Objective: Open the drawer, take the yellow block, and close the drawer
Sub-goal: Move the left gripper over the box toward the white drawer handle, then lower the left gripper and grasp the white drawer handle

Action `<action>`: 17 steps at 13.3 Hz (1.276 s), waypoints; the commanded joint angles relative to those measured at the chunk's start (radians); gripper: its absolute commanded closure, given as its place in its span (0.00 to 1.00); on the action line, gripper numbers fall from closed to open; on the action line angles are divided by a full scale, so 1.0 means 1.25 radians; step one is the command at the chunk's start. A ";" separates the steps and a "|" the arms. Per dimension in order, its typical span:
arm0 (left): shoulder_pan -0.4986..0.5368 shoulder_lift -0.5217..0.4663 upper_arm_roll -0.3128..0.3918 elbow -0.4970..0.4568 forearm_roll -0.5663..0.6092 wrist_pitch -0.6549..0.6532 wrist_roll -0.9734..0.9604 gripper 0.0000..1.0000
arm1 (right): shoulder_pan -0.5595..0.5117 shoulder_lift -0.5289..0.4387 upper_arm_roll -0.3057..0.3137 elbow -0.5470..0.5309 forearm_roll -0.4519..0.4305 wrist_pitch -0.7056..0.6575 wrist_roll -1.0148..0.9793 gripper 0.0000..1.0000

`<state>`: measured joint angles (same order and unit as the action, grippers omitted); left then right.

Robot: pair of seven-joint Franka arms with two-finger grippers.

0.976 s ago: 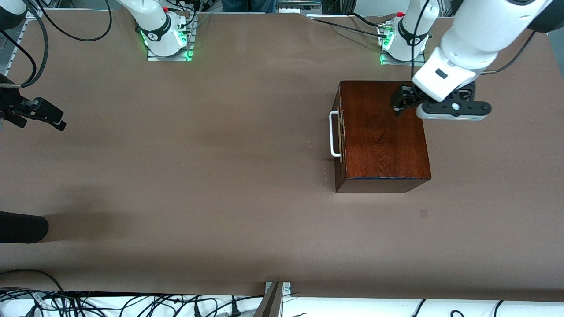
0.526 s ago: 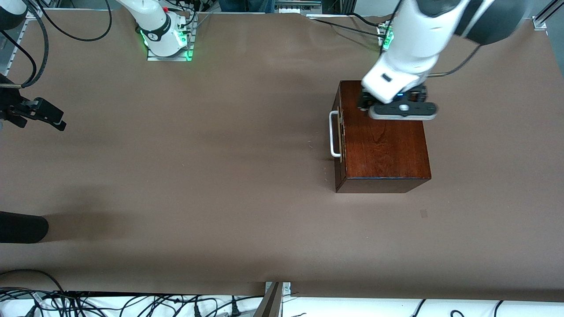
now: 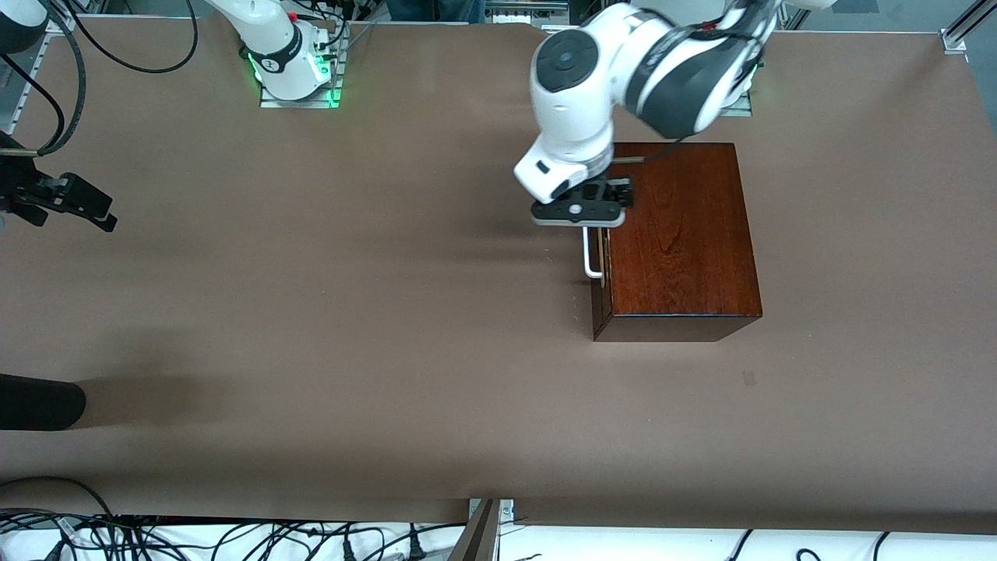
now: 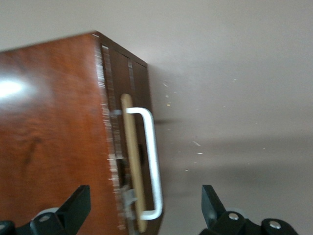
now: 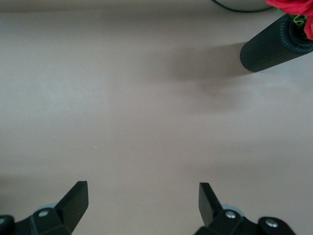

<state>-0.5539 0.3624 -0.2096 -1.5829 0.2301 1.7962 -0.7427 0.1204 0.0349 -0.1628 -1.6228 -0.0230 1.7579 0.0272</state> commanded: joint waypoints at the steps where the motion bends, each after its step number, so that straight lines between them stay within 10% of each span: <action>1: -0.023 0.055 0.007 0.028 0.025 0.034 -0.044 0.00 | -0.004 0.003 -0.007 0.007 0.015 -0.001 -0.016 0.00; 17: -0.065 0.138 0.054 -0.061 0.070 0.115 -0.064 0.00 | -0.004 0.003 -0.007 0.007 0.015 -0.001 -0.013 0.00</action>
<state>-0.6081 0.5246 -0.1627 -1.6523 0.2840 1.9146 -0.8054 0.1204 0.0350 -0.1698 -1.6228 -0.0230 1.7580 0.0270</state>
